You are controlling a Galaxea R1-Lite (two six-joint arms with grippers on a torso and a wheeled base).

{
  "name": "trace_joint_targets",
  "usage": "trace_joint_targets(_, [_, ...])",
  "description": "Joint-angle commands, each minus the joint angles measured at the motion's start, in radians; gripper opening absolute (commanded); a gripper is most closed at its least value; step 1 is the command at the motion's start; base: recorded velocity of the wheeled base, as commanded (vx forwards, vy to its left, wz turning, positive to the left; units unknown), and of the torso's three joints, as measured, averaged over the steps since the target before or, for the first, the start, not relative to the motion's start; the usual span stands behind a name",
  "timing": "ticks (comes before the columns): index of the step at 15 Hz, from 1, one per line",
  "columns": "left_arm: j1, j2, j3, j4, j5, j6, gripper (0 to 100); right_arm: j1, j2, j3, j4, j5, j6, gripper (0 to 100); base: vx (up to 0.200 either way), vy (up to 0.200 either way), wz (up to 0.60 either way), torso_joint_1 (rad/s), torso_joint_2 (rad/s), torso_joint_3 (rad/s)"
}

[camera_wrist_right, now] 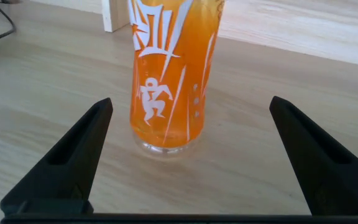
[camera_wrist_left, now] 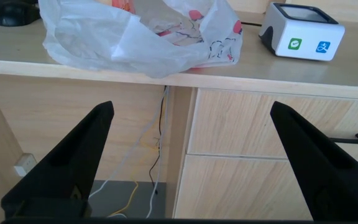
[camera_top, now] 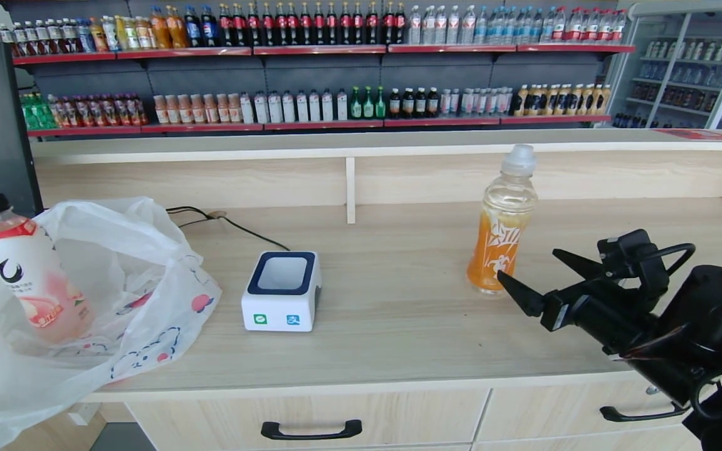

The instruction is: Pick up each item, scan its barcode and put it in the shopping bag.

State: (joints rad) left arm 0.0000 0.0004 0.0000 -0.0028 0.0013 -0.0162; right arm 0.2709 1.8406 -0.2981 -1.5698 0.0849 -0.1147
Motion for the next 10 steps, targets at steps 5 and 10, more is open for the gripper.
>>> trace_joint_targets(5, [0.0,0.0,0.0,0.0,0.0,-0.004,100,0.036,0.097,-0.118,-0.001,-0.004,0.007,100,0.0,0.0,0.0,0.0,0.0,0.0])
trace_joint_targets(10, [0.0,0.0,0.0,0.0,0.0,-0.004,100,0.028,0.131,-0.119,-0.001,-0.004,0.009,100,0.0,0.0,0.0,0.0,0.0,0.0])
